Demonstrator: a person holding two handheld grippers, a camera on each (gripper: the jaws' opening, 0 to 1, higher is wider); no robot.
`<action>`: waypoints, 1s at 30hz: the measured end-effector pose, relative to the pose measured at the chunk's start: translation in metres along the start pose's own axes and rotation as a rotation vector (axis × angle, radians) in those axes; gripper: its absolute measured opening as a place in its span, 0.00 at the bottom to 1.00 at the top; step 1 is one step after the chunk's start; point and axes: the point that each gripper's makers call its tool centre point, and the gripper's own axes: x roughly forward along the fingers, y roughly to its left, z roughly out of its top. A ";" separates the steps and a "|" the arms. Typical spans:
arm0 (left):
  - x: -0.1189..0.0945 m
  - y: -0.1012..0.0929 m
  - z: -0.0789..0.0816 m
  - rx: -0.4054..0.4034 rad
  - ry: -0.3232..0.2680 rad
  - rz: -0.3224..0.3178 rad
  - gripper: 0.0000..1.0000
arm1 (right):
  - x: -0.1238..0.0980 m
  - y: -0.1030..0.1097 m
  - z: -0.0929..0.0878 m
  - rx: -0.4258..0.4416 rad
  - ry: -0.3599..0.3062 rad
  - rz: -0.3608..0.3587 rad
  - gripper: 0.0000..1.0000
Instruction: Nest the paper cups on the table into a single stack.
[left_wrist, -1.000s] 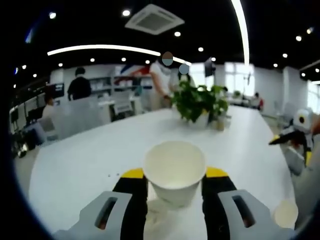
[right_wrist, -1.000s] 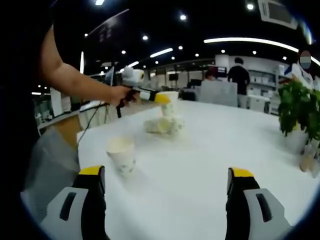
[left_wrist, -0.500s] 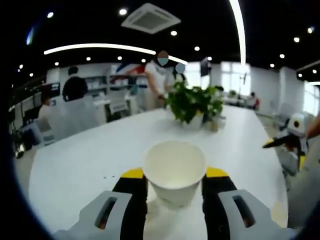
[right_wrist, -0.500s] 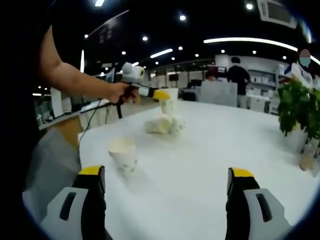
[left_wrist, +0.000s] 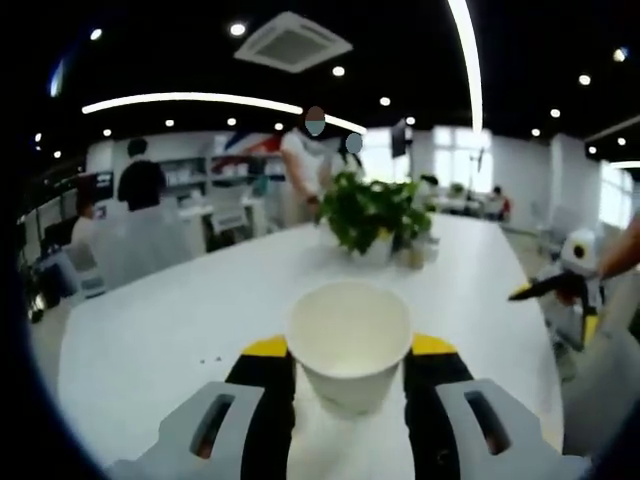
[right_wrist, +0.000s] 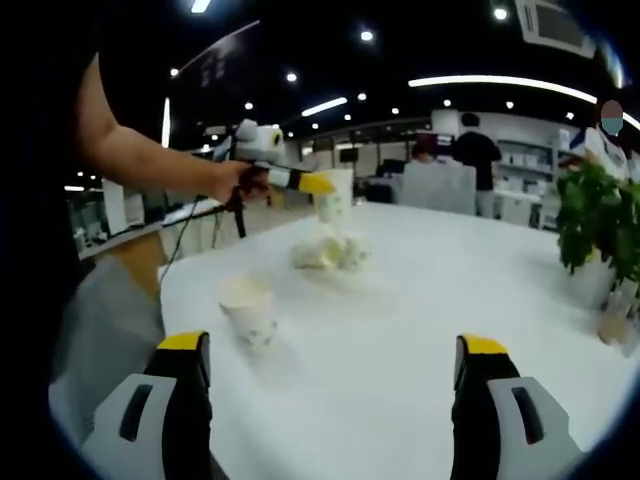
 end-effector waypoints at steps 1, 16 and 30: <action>-0.001 -0.002 0.001 -0.003 -0.001 -0.001 0.40 | 0.000 0.000 0.000 0.000 0.001 0.001 1.00; -0.019 -0.029 0.008 0.010 -0.017 -0.009 0.40 | -0.003 0.005 0.003 -0.025 0.002 0.004 1.00; -0.035 -0.064 0.016 0.022 -0.031 -0.032 0.40 | -0.009 0.011 0.008 -0.029 -0.014 0.001 1.00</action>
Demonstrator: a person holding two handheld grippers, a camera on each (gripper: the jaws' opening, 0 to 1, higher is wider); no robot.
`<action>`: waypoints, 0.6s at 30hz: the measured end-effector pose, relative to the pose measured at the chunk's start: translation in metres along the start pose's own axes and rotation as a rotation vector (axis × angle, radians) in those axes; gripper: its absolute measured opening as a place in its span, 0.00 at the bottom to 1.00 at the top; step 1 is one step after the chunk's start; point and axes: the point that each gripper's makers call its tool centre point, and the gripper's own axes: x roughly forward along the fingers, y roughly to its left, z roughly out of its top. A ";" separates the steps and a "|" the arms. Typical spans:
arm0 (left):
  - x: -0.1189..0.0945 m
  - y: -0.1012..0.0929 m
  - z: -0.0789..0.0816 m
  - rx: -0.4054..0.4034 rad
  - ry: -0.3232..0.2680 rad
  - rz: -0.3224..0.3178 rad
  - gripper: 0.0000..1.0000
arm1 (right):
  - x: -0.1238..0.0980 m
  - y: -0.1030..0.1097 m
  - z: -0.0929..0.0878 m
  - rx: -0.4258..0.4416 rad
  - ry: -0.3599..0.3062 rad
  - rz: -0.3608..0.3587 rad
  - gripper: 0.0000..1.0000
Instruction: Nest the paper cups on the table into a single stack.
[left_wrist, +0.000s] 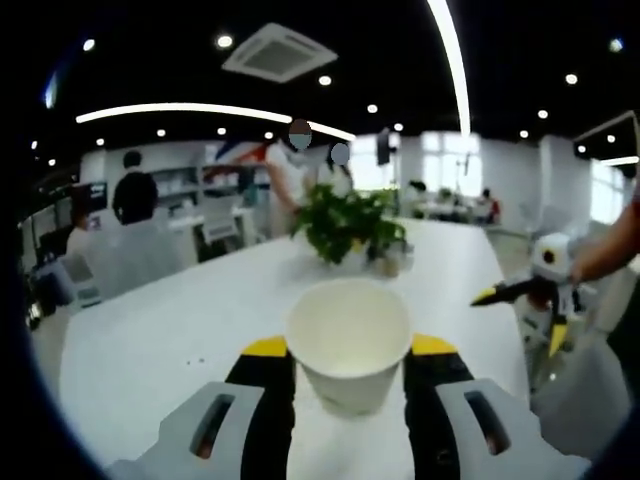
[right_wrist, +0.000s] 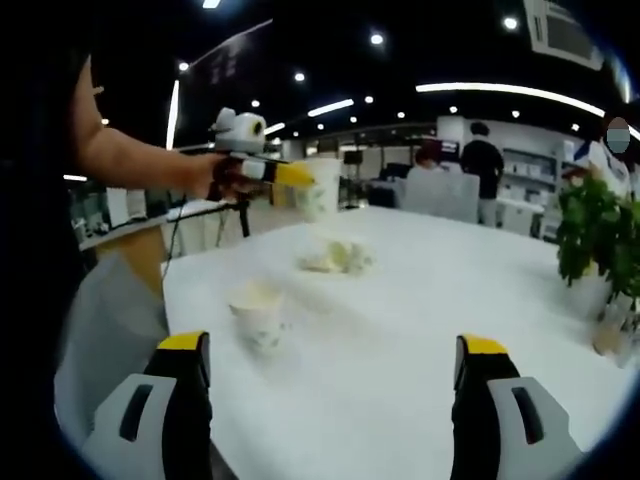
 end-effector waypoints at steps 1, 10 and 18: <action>-0.001 -0.004 0.001 0.006 0.003 0.001 0.40 | -0.001 0.000 0.001 -0.003 -0.001 0.000 1.00; -0.012 -0.024 0.004 -0.015 -0.011 -0.007 0.40 | -0.002 0.000 0.002 -0.011 -0.007 -0.002 1.00; -0.019 -0.043 0.000 -0.006 -0.006 -0.021 0.40 | 0.000 0.003 -0.001 -0.056 0.015 0.001 1.00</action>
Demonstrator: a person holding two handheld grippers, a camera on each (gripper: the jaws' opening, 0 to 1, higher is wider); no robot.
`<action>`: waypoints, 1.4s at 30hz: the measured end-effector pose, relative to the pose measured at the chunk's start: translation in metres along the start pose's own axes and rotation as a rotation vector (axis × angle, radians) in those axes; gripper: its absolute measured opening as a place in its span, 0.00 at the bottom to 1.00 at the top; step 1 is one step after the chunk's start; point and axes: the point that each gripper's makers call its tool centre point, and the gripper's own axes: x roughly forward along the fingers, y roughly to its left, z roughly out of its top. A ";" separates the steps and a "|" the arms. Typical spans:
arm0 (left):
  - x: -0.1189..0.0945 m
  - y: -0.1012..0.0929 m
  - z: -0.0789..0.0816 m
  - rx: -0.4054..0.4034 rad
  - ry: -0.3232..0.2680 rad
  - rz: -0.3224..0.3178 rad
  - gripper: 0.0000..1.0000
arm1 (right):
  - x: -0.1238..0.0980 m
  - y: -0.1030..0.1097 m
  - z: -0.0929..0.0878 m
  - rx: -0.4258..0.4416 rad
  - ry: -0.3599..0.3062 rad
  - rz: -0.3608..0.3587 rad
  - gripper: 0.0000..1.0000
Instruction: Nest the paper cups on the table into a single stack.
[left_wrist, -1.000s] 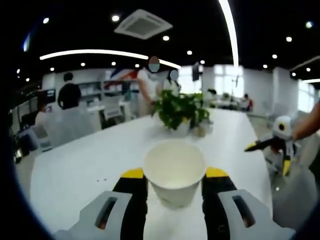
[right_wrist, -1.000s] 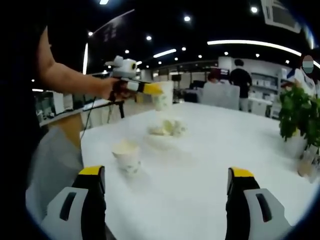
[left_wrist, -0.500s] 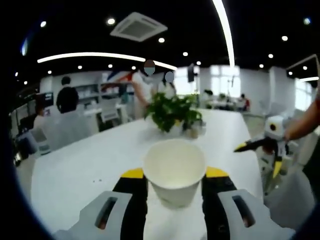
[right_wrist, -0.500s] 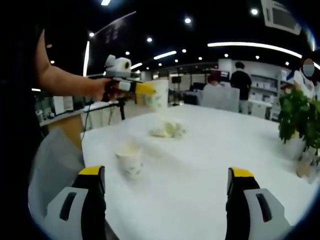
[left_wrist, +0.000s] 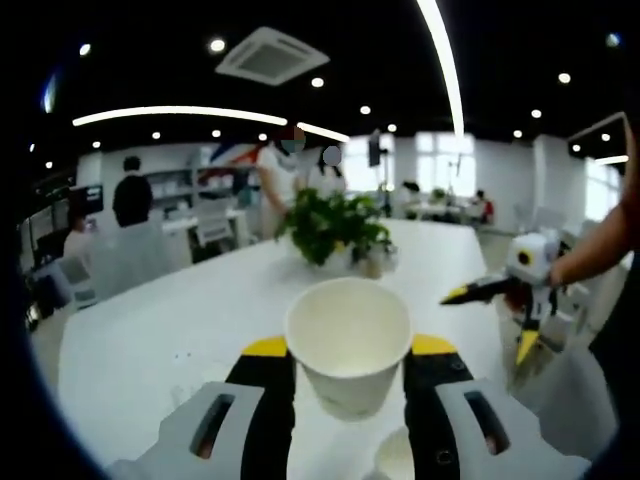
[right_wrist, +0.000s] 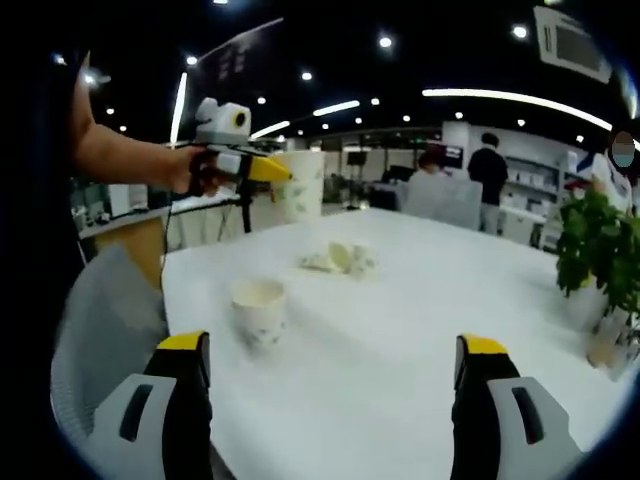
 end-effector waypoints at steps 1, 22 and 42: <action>-0.001 -0.003 -0.001 -0.004 0.001 -0.002 0.40 | 0.000 0.000 0.001 -0.004 -0.003 -0.001 1.00; -0.023 -0.045 -0.020 0.001 0.025 -0.008 0.40 | 0.001 0.002 0.004 0.035 -0.031 -0.009 1.00; -0.024 -0.059 -0.035 0.001 0.039 0.005 0.40 | 0.004 0.003 0.002 0.055 -0.031 -0.005 1.00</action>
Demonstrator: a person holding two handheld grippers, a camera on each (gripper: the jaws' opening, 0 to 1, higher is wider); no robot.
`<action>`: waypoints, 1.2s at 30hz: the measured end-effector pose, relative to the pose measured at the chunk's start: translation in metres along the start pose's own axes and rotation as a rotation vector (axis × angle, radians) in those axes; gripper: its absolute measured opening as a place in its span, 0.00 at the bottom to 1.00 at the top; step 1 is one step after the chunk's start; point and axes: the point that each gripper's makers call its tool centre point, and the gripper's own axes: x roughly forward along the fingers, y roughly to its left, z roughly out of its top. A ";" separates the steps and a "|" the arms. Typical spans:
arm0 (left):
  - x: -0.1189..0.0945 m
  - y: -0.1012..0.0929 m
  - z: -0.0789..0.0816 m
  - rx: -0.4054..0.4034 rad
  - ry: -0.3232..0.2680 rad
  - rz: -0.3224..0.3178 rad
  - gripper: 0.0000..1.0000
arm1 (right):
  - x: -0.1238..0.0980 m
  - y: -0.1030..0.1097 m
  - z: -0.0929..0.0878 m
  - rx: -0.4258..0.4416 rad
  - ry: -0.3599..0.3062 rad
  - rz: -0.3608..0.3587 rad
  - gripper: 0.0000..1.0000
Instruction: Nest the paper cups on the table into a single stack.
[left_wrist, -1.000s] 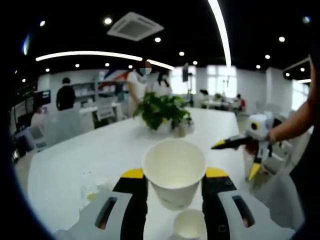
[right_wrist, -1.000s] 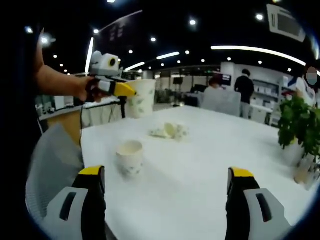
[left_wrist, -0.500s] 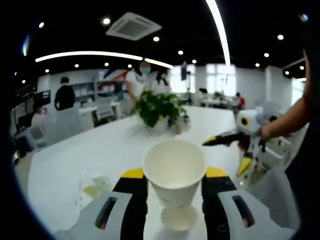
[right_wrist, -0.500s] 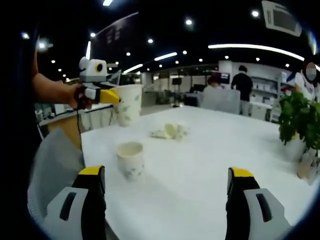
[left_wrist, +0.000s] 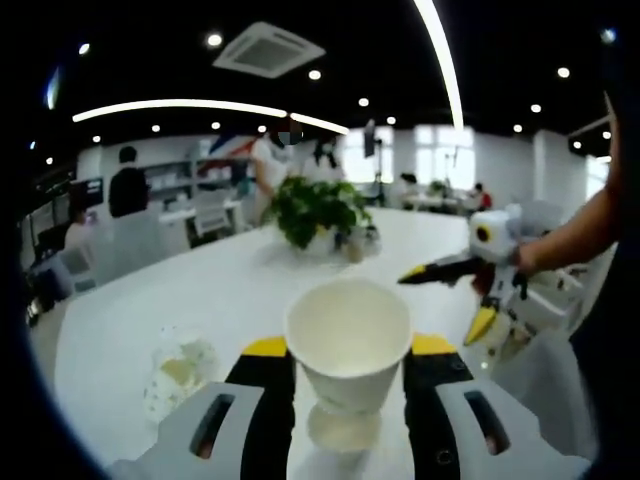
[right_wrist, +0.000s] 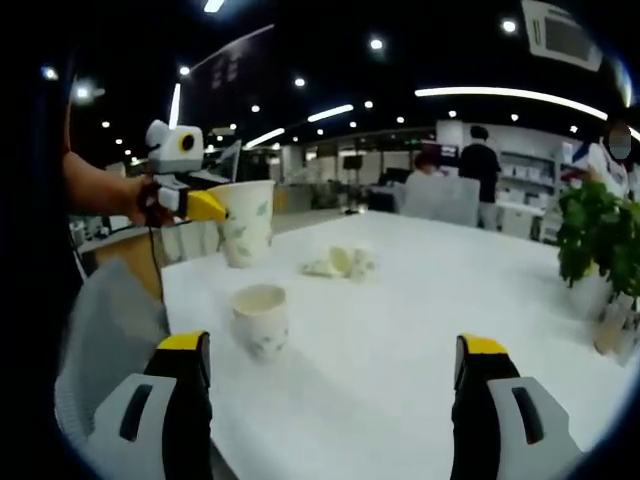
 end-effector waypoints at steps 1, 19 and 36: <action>0.000 0.000 -0.001 -0.001 0.000 -0.001 0.40 | 0.000 0.000 0.000 0.001 -0.001 0.000 1.00; 0.011 0.002 -0.044 -0.004 0.030 0.038 0.40 | 0.000 0.003 -0.006 0.017 0.008 0.002 1.00; 0.020 0.007 -0.079 0.000 0.066 0.068 0.40 | -0.001 0.005 -0.009 0.026 0.017 0.005 1.00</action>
